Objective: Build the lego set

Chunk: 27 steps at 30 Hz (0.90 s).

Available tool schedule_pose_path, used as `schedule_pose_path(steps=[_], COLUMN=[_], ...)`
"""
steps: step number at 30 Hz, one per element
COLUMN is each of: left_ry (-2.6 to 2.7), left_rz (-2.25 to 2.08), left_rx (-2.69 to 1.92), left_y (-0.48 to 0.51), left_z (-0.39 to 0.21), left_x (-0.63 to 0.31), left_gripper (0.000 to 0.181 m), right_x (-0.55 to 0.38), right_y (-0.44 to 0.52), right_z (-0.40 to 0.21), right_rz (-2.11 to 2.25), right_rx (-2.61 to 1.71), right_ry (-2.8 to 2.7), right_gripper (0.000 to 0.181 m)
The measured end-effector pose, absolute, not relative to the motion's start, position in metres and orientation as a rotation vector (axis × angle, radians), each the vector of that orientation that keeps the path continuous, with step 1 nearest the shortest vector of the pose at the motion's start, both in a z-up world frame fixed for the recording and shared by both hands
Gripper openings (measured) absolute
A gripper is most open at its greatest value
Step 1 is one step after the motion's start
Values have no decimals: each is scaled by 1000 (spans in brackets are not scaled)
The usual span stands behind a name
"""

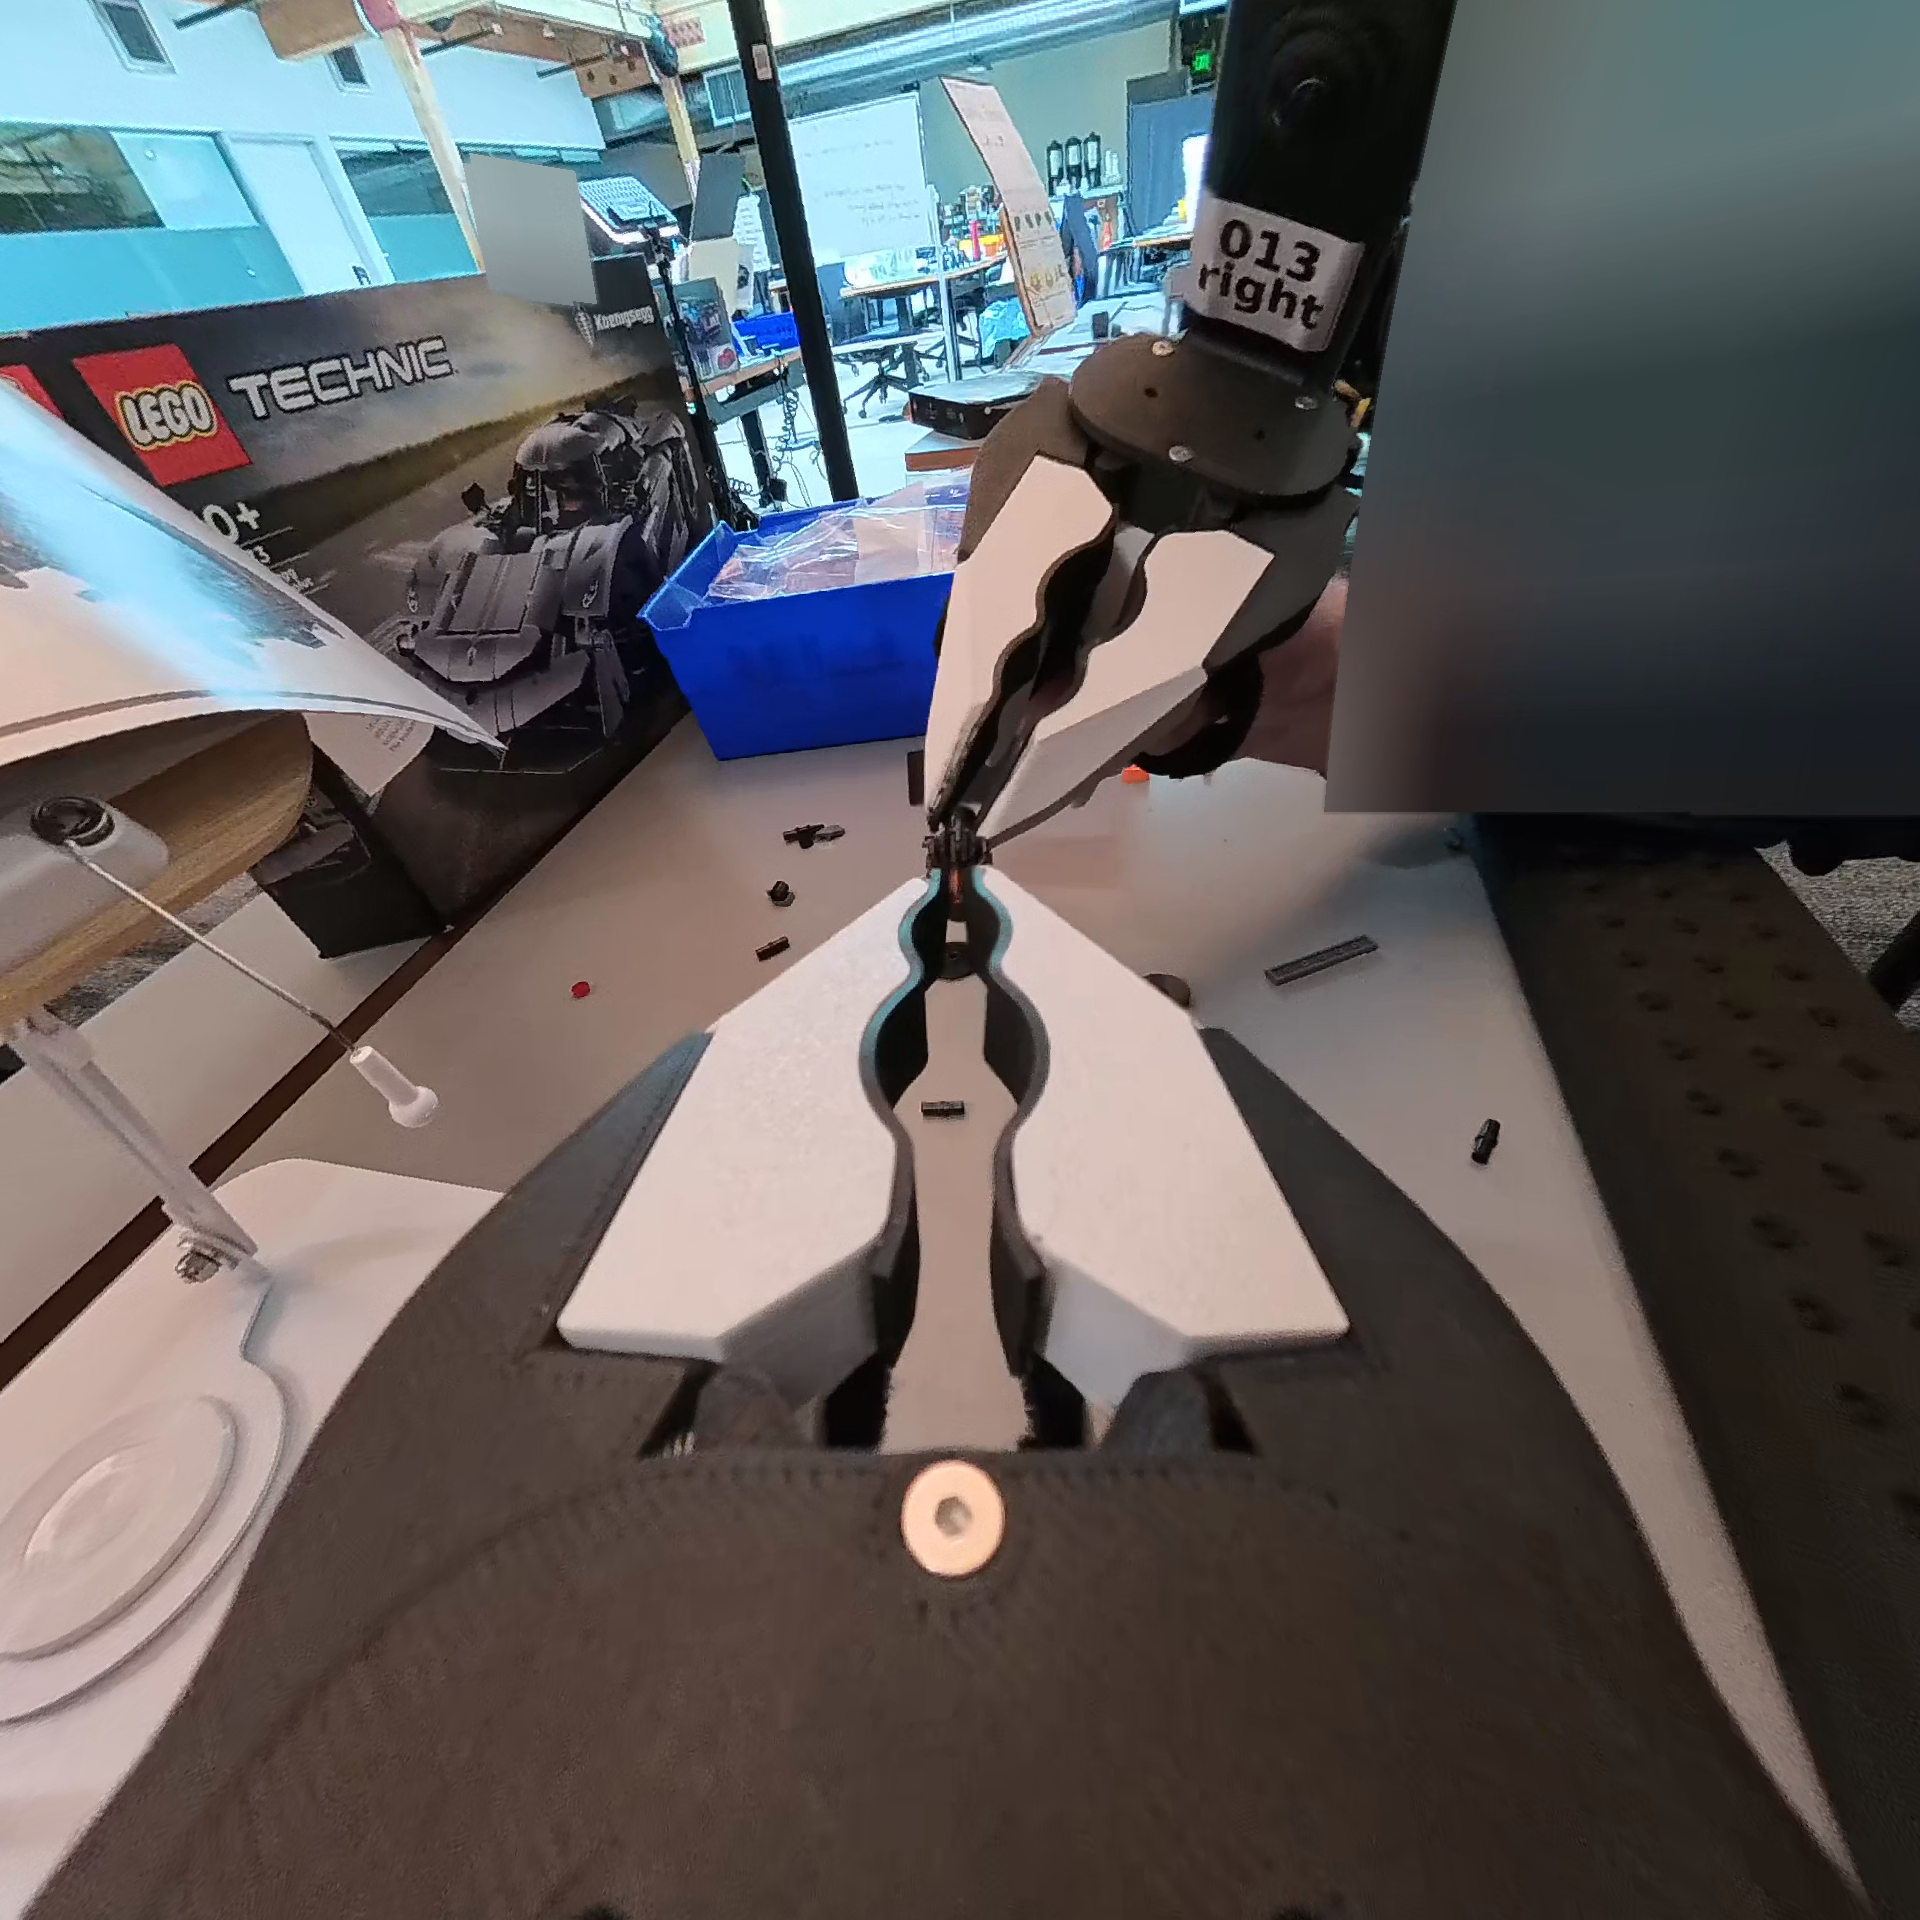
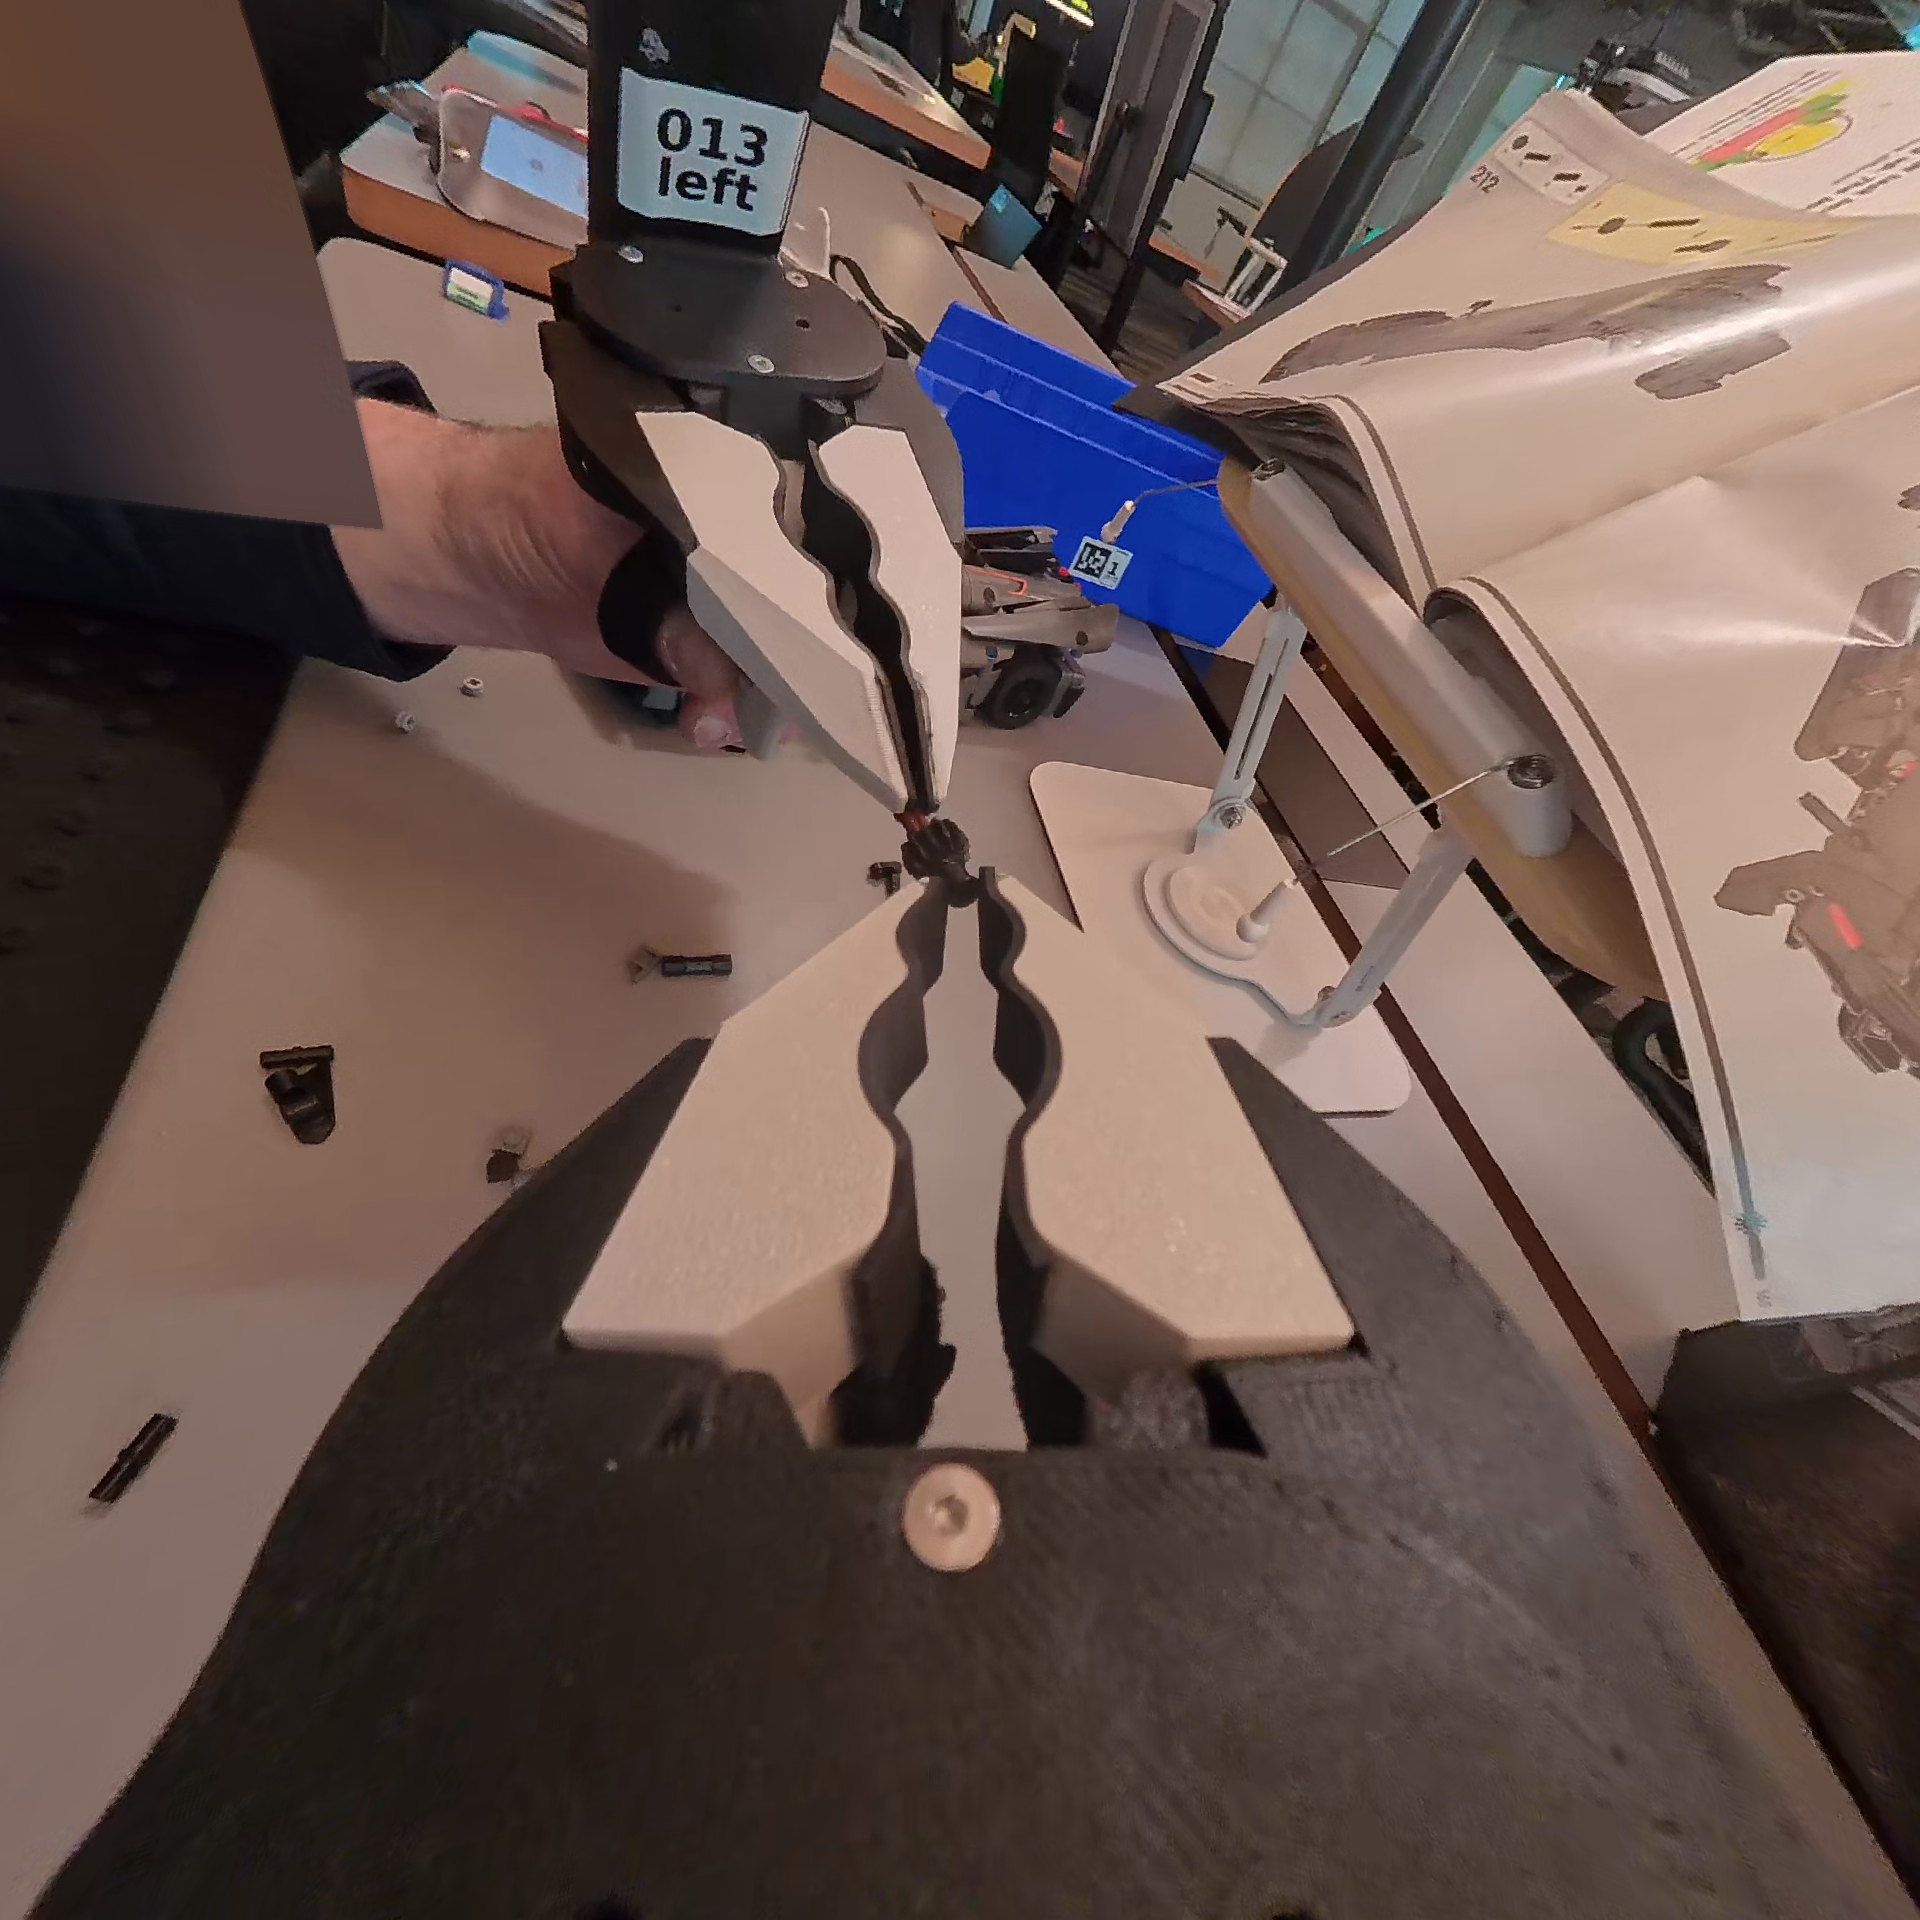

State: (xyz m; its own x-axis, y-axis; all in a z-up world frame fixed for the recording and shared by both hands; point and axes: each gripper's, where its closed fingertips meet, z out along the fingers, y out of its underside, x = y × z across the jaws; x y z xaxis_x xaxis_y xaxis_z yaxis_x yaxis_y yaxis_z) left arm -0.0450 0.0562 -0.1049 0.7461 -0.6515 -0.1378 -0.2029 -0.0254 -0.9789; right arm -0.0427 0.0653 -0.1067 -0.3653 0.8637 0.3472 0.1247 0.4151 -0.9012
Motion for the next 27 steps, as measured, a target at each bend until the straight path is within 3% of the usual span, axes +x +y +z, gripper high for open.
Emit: schedule_pose_path(steps=[6, 27], left_ry=[682, 731], left_rz=[-464, -500], left_rx=[-1578, -1585], left_y=[54, 57], left_z=[-101, -115], left_x=[-47, -27], left_gripper=[7, 0], right_x=[-39, -37], right_y=[67, 48], right_z=[-100, -96], right_rz=[1154, 1145], right_rx=[-876, -792], right_ry=[-1735, -1779], right_gripper=[4, 3])
